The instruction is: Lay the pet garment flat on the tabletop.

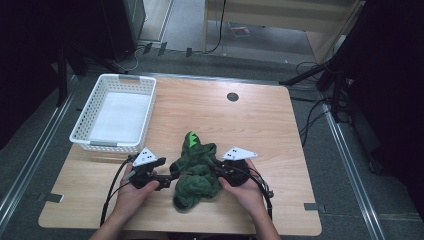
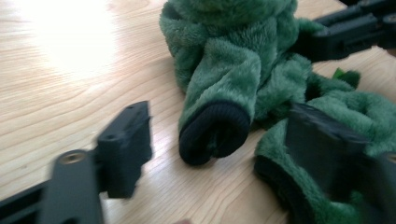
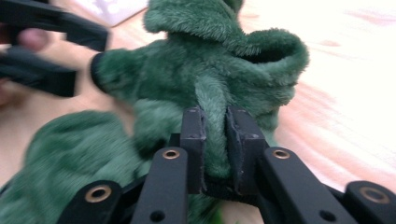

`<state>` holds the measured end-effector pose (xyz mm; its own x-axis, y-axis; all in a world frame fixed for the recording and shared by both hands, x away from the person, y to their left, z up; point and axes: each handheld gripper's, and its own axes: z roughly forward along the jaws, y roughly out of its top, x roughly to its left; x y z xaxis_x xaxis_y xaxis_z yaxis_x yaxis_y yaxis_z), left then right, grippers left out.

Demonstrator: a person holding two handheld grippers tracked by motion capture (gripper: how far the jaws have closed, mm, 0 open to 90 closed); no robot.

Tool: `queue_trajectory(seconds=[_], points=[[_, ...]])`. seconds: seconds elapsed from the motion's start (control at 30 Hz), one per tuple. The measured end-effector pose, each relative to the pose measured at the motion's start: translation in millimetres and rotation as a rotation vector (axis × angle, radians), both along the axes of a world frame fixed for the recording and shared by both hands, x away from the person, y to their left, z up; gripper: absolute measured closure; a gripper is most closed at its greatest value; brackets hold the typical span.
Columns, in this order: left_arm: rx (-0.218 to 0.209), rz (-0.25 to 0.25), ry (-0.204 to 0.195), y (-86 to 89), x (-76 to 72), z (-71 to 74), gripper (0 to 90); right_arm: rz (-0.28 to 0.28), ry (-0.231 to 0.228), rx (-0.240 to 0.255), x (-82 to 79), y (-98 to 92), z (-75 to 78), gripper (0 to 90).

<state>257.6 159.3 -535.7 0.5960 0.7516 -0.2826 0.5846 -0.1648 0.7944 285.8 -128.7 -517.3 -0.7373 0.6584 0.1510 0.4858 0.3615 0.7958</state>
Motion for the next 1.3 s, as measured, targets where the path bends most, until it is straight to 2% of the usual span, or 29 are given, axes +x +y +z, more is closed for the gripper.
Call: queue_trajectory(seconds=[0.03, 0.07, 0.17, 0.2, 0.23, 0.27, 0.3, 0.33, 0.37, 0.4, 0.47, 0.53, 0.57, 0.6, 0.63, 0.67, 0.7, 0.77, 0.8, 0.9, 0.97, 1.0, 1.07, 1.1, 1.13, 1.17, 1.2, 1.23, 1.3], points=[[0.0, 0.0, 0.0, 0.0, 0.0, 0.0, 34.3, 0.0, 0.0, 0.0, 0.0, 0.0, 0.0, 79.6], [0.005, -0.001, 0.002, -2.3, 1.8, -0.9, 44.0, 0.032, 0.002, 0.023, -2.2, -0.5, 0.3, 79.6], [0.017, -0.017, -0.001, -3.8, 3.3, -2.4, 68.5, 0.057, 0.0, 0.052, -4.6, 1.4, 2.5, 78.5], [0.024, -0.028, 0.003, -4.0, 3.9, -2.8, 68.5, 0.057, 0.0, 0.052, -4.6, 1.4, 2.5, 78.5], [0.027, -0.053, 0.011, -3.3, 4.3, -2.1, 74.7, 0.069, -0.002, 0.06, -5.0, 2.0, 3.1, 78.6], [0.005, -0.111, 0.02, -2.4, 3.4, 0.2, 81.4, 0.088, 0.003, 0.053, -6.9, 2.4, 4.6, 78.6], [0.005, -0.111, 0.02, -2.4, 3.4, 0.2, 82.4, 0.088, 0.003, 0.053, -6.9, 2.4, 4.6, 78.6], [-0.003, -0.158, 0.015, -2.2, 2.0, 2.3, 82.8, 0.114, 0.01, 0.048, -9.1, 0.7, 6.7, 79.2], [0.01, -0.196, 0.006, -3.2, 0.1, 4.4, 82.8, 0.114, 0.01, 0.048, -9.1, 0.7, 6.7, 79.2], [0.024, -0.231, 0.005, -4.5, -1.1, 5.7, 82.9, 0.147, 0.015, 0.04, -10.9, -2.4, 9.5, 79.9], [0.044, -0.253, 0.012, -5.3, -1.5, 5.5, 82.7, 0.159, 0.016, 0.034, -12.1, -3.8, 10.8, 79.1], [0.047, -0.223, 0.024, -4.9, 0.5, 1.0, 81.6, 0.185, 0.003, 0.018, -13.5, -6.4, 12.0, 68.2], [0.02, -0.185, 0.03, -3.9, 2.2, -4.2, 78.9, 0.182, -0.051, -0.005, -16.6, -7.0, 14.2, 58.4], [0.02, -0.185, 0.03, -3.9, 2.2, -4.2, 77.8, 0.182, -0.051, -0.005, -16.6, -7.0, 14.2, 58.4], [0.01, -0.173, 0.029, -3.2, 2.8, -6.5, 76.5, 0.16, -0.104, 0.019, -18.8, -6.6, 20.3, 53.7], [0.003, -0.159, 0.026, -3.2, 2.8, -8.8, 76.5, 0.16, -0.104, 0.019, -18.8, -6.6, 20.3, 53.7], [-0.004, -0.143, 0.016, -3.3, 2.5, -12.1, 75.2, 0.11, -0.184, 0.079, -19.0, -2.7, 29.3, 50.1], [-0.015, -0.118, 0.005, -3.5, 1.5, -14.3, 74.6, 0.09, -0.199, 0.085, -17.9, 0.1, 31.8, 49.0], [-0.021, -0.111, -0.012, -3.4, 0.7, -13.8, 74.3, 0.061, -0.222, 0.045, -11.2, 12.4, 35.1, 41.9], [-0.031, -0.091, -0.037, -1.9, -1.2, -13.7, 74.3, 0.045, -0.263, -0.083, 3.1, 36.3, 33.7, 38.5], [-0.033, -0.092, -0.043, -1.5, -1.7, -14.0, 74.2, 0.048, -0.215, -0.09, 17.8, 49.6, 32.3, 37.6], [-0.033, -0.091, -0.046, -1.8, -2.0, -14.0, 74.2, 0.048, -0.215, -0.09, 17.8, 49.6, 32.3, 37.6], [-0.033, -0.096, -0.045, -1.5, -1.7, -14.3, 74.1, 0.057, -0.171, -0.157, 33.5, 63.8, 28.1, 39.2], [-0.034, -0.095, -0.04, -0.7, -0.9, -14.4, 74.0, 0.034, -0.125, -0.26, 50.3, 76.1, 21.7, 40.9], [-0.034, -0.095, -0.04, -0.7, -0.9, -14.4, 74.2, 0.034, -0.125, -0.26, 50.3, 76.1, 21.7, 40.9], [-0.039, -0.088, -0.032, -0.8, -0.7, -14.5, 74.2, -0.01, -0.136, -0.296, 59.2, 78.7, 19.5, 41.8], [-0.041, -0.088, -0.028, -0.3, 0.0, -14.7, 74.3, -0.187, -0.13, -0.291, 79.3, 73.7, 17.6, 42.1], [-0.042, -0.084, -0.025, -0.1, 0.3, -14.7, 74.3, -0.187, -0.13, -0.291, 79.3, 73.7, 17.6, 42.1], [-0.043, -0.083, -0.018, 0.5, 0.8, -14.8, 74.4, -0.385, -0.068, -0.218, 97.6, 56.8, 17.0, 42.2]])
